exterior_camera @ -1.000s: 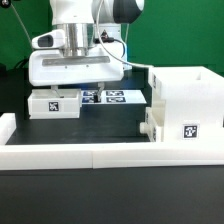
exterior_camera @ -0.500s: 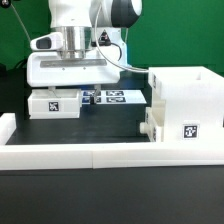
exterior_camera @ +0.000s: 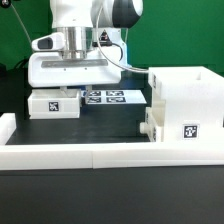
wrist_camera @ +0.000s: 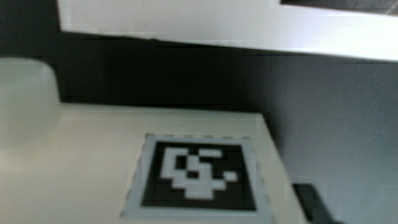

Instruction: Assemble drawer

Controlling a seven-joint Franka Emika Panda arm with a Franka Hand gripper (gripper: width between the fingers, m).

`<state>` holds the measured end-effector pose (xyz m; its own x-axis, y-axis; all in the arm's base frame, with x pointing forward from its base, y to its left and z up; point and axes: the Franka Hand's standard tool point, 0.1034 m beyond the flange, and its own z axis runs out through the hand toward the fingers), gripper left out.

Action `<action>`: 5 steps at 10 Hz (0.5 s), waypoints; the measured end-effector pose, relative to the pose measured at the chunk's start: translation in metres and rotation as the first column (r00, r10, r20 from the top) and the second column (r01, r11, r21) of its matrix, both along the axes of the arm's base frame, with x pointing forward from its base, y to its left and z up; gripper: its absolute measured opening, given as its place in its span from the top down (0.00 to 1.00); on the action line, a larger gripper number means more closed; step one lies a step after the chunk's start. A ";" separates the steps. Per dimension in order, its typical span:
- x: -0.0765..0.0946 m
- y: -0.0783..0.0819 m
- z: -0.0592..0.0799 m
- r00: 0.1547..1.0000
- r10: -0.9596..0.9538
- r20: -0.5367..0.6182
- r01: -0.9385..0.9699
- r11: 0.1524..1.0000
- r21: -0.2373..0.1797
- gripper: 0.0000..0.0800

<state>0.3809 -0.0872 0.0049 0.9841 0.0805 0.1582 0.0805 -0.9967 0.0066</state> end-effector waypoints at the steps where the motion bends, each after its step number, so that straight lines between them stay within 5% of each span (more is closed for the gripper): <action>1: 0.000 0.000 0.000 1.000 0.000 0.000 0.000 1.000 0.000 0.91; 5: 0.000 0.000 0.000 1.000 0.000 0.000 0.000 1.000 0.000 0.95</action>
Offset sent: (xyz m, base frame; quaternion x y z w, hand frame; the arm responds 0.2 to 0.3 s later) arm 0.0000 0.0000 0.0000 0.0000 0.0000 0.0000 1.0000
